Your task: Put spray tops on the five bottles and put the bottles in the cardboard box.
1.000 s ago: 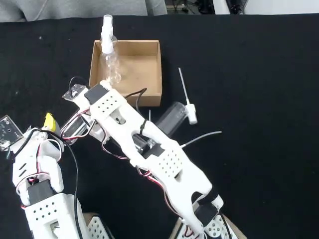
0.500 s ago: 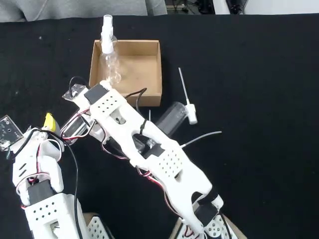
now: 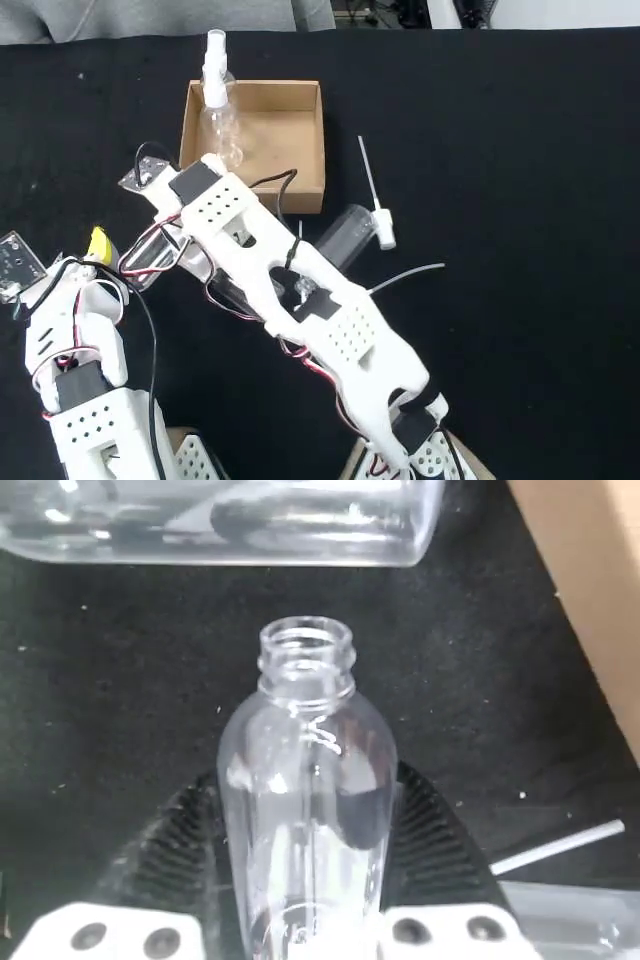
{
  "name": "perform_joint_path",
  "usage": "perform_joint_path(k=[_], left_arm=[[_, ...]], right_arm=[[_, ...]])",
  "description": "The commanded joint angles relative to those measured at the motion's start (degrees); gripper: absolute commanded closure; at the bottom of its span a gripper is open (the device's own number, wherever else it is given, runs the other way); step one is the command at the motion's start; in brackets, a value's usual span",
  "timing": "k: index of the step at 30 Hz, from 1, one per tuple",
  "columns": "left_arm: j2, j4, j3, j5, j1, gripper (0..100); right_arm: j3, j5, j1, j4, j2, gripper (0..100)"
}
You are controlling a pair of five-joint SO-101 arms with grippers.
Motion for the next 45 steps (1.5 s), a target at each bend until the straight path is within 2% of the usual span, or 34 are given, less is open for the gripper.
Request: perform_joint_path(k=[1, 18, 35, 45], left_arm=[[-0.6, -1.4, -0.3, 0.2, -0.1, 81], [-0.6, -1.4, -0.2, 0.2, 0.0, 81], [-0.6, -1.4, -0.1, -0.3, 0.0, 81], [-0.6, -1.4, -0.1, -0.3, 0.0, 81]], right_arm=[[2.6, 0.1, -0.5, 1.9, -8.5, 95.2], [22.1, 1.9, -0.5, -2.2, -30.5, 95.2], [31.5, 1.9, -0.4, -2.1, -45.1, 95.2], [45.8, 2.0, 7.6, -10.1, -58.9, 95.2]])
